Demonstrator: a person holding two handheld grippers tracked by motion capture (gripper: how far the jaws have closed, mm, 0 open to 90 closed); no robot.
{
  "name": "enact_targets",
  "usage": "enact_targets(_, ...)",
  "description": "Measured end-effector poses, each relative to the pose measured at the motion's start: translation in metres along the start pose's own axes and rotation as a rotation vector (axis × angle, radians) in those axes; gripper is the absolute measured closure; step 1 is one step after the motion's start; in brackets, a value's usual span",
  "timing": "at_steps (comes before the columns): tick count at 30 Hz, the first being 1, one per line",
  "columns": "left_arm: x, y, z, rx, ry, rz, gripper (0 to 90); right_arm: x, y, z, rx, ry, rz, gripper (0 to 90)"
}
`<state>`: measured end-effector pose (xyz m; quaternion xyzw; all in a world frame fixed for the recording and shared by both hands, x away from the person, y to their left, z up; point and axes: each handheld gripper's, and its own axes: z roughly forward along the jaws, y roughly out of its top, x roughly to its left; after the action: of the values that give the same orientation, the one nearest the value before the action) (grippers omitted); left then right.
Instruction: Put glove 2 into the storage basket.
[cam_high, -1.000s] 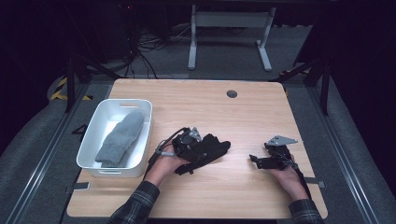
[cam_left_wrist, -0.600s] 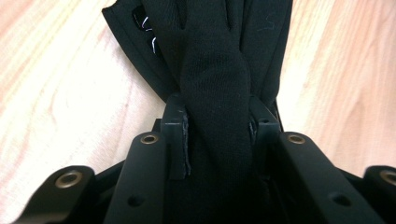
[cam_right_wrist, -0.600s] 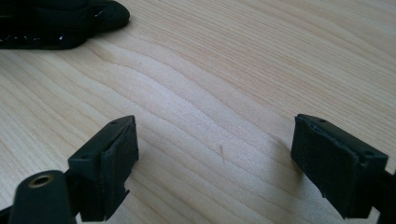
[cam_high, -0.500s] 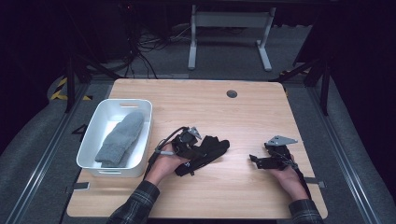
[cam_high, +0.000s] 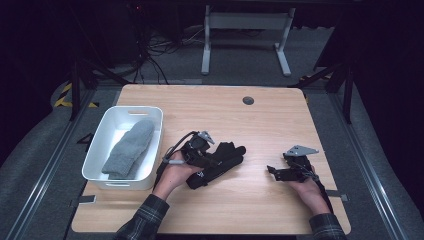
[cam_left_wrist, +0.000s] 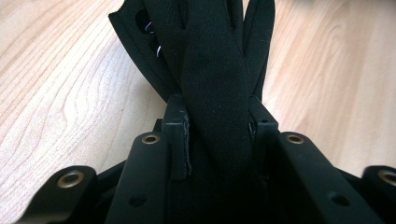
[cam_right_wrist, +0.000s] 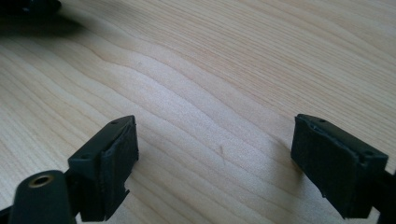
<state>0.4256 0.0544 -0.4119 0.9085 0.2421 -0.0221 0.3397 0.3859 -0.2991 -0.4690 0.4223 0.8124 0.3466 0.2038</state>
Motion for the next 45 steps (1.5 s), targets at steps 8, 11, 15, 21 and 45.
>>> enact_targets(8,-0.005,0.008,-0.030,-0.004,0.032,0.003,68.4,0.000,0.000,0.000,0.000,0.000,0.000,15.2)
enact_targets(11,-0.004,0.010,-0.045,-0.008,0.044,-0.006,68.4,0.000,0.000,0.000,0.000,0.000,0.001,15.2)
enact_targets(15,-0.001,0.011,-0.065,-0.015,0.070,-0.015,68.4,0.000,0.000,0.000,0.000,0.000,0.000,15.2)
enact_targets(21,0.007,0.007,-0.093,-0.037,0.112,-0.051,68.4,0.000,0.000,0.000,0.000,0.000,0.000,15.2)
enact_targets(45,0.073,-0.082,-0.197,-0.098,0.354,-0.334,68.2,0.000,0.000,0.000,0.000,0.000,0.001,15.2)
